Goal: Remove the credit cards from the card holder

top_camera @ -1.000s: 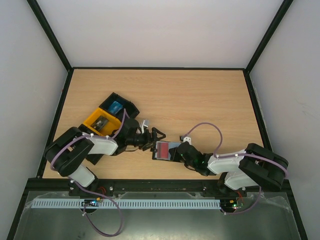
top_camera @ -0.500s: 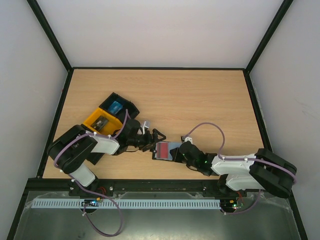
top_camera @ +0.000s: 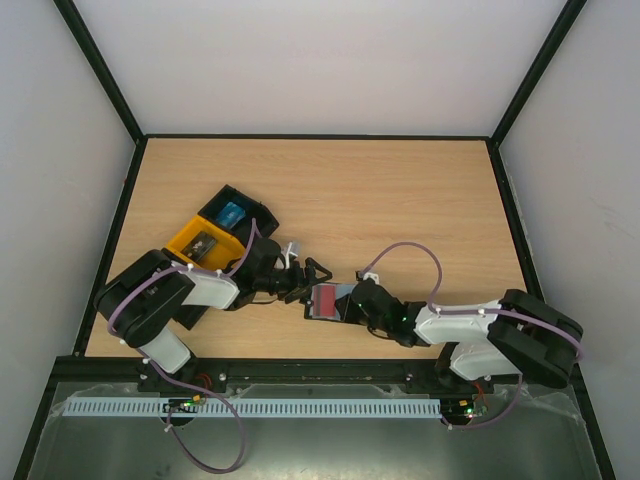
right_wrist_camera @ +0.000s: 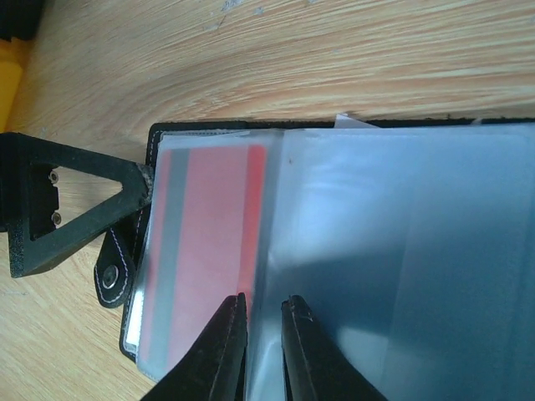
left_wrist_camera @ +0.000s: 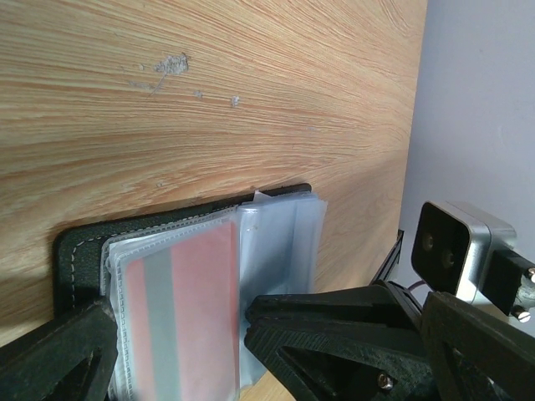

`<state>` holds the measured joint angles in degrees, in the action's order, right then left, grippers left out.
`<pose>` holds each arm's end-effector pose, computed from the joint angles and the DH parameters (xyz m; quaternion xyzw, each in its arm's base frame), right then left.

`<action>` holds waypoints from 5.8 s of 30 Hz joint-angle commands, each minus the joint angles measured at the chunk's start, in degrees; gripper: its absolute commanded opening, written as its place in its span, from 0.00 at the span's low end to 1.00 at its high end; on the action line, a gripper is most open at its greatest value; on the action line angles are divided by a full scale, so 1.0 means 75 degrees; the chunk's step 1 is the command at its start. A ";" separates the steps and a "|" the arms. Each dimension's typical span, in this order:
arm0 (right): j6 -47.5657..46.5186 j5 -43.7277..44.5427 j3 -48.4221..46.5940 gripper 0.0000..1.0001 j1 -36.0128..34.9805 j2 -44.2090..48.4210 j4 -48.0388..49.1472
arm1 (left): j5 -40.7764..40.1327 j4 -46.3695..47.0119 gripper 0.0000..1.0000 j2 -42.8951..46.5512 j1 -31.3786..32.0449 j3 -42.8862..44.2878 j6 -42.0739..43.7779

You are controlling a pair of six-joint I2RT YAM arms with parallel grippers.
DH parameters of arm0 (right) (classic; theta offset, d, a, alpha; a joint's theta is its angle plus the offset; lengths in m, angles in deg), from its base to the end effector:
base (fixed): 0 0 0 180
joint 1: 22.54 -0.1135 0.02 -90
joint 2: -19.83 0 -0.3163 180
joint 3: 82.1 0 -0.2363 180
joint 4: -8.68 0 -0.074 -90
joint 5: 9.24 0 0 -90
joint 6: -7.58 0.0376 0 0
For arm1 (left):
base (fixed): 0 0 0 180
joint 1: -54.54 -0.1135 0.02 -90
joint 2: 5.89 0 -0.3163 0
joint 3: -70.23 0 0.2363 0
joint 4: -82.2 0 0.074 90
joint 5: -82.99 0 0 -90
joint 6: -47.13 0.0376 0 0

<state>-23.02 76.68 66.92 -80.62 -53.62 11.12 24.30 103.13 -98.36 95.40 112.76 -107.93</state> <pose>0.0980 0.1623 0.1854 -0.0046 0.9060 0.3776 0.1915 0.1979 -0.1970 0.1972 -0.0400 0.8400 -0.5301 0.1087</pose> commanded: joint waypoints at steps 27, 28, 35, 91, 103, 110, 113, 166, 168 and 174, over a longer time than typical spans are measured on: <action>0.0071 0.0428 -0.0033 0.07 -0.0002 -0.0838 -0.0487 | 0.0220 0.0550 1.00 0.0082 0.0279 0.0018 -0.0505; 0.0072 0.0443 -0.0007 0.07 -0.0001 -0.0811 -0.0473 | 0.0220 0.0563 1.00 0.0097 0.0289 0.0030 -0.0528; 0.0029 0.0541 0.0083 0.06 -0.0002 -0.0496 -0.0433 | 0.0166 0.0488 1.00 0.0350 0.0398 0.0113 -0.0640; 0.0112 0.1687 0.0309 0.19 0.0010 0.2875 -0.2292 | -0.0993 -0.0935 0.59 -0.0198 0.0987 0.0894 0.0259; 0.0083 0.1679 0.0482 0.12 0.0004 0.1965 -0.2319 | -0.0933 -0.1076 0.46 -0.0610 0.1025 0.0916 0.0514; 0.0242 0.1584 0.0831 0.08 0.0007 0.2008 -0.2195 | -0.0903 -0.0838 0.41 -0.0967 0.1150 0.0943 0.0459; 0.0282 0.1520 0.0993 0.06 0.0010 0.1976 -0.1968 | -0.0848 -0.0675 0.39 -0.1121 0.1281 0.1019 0.0381; 0.0470 0.1682 0.1322 0.05 0.0001 0.2227 -0.1888 | -0.0524 -0.0837 0.03 -0.0327 0.0845 0.0413 0.0544; 0.0455 0.1670 0.1313 0.05 0.0010 0.2251 -0.1888 | -0.0485 -0.0735 0.03 -0.0245 0.0774 0.0295 0.0563; 0.0379 0.1500 0.1024 0.05 0.0010 0.2808 -0.2069 | -0.0214 -0.0461 0.03 -0.0084 0.0650 0.0134 0.0549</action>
<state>-20.05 88.05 75.72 -80.55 -35.35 1.11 21.35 99.30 -100.43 100.93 114.72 -104.81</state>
